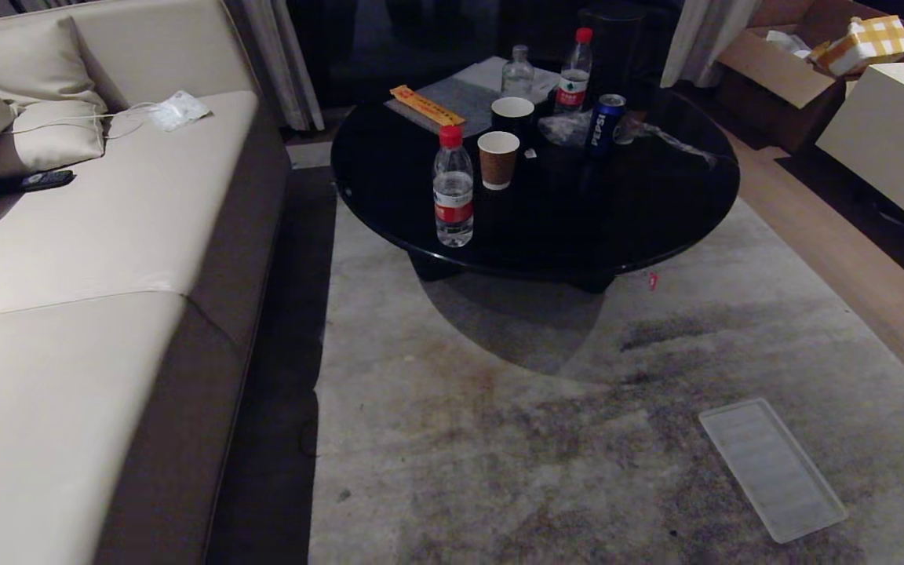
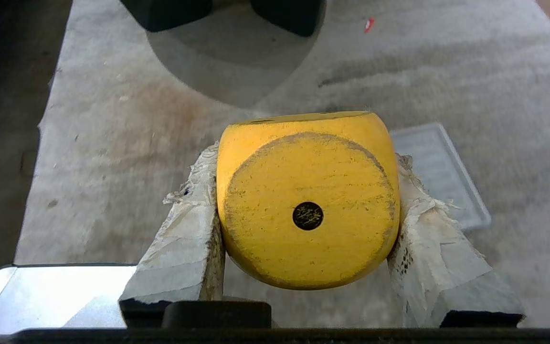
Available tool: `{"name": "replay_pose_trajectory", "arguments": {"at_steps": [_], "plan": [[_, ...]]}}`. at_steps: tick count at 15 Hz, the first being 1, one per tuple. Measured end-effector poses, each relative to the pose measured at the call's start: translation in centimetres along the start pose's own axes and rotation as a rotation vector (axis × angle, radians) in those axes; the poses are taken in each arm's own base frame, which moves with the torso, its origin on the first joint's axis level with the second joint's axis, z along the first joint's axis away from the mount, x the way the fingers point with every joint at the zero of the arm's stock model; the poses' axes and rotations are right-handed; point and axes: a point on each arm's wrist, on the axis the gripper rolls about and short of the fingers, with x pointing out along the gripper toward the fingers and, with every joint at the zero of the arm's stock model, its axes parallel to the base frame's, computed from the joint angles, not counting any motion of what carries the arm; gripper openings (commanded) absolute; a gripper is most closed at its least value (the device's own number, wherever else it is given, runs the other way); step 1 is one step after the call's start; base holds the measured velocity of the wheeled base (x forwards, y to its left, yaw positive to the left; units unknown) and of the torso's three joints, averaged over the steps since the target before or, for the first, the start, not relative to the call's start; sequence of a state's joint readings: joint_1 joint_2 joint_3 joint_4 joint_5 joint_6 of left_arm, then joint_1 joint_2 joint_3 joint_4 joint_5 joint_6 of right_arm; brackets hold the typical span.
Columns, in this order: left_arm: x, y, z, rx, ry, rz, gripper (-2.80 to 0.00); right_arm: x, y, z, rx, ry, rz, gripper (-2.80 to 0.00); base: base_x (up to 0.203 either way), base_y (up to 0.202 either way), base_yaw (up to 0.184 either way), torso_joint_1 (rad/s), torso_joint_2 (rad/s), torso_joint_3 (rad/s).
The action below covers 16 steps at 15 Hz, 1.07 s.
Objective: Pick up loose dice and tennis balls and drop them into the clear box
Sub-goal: Put the toys in the box
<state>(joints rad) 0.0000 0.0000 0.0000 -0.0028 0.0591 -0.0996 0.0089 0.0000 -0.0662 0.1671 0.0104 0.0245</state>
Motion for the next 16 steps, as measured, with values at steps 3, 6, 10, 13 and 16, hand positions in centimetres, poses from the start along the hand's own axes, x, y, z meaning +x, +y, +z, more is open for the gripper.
{"name": "replay_pose_trajectory", "arguments": {"at_steps": [3, 6, 10, 13, 16], "plan": [[0.00, 0.00, 0.00, 0.000, 0.000, 0.000, -2.80, 0.00, 0.00, 0.00, 0.000, 0.000, 0.000, -2.80, -0.082, 0.000, -0.002, -0.001, 0.00, 0.005], [0.00, 0.00, 0.00, 0.000, 0.000, 0.000, -2.80, 0.00, 0.00, 0.00, 0.000, 0.000, 0.000, -2.80, 0.000, 0.000, 0.000, 0.000, 0.00, 0.000], [0.00, 0.00, 0.00, 0.002, 0.000, 0.000, -2.80, 0.00, 0.00, 0.00, -0.001, 0.000, 0.000, -2.80, 0.000, 0.000, 0.000, 0.000, 0.00, 0.000], [0.00, 0.00, 0.00, 0.003, 0.000, 0.000, -2.80, 0.00, 0.00, 0.01, 0.000, -0.001, 0.000, -2.80, -0.002, 0.007, -0.137, 0.002, 0.00, 0.005], [0.00, 0.00, 0.00, 0.003, 0.000, 0.000, -2.80, 0.00, 0.00, 0.00, 0.000, 0.000, 0.000, -2.80, 0.001, 0.010, -0.165, -0.001, 0.01, 0.005]]}}
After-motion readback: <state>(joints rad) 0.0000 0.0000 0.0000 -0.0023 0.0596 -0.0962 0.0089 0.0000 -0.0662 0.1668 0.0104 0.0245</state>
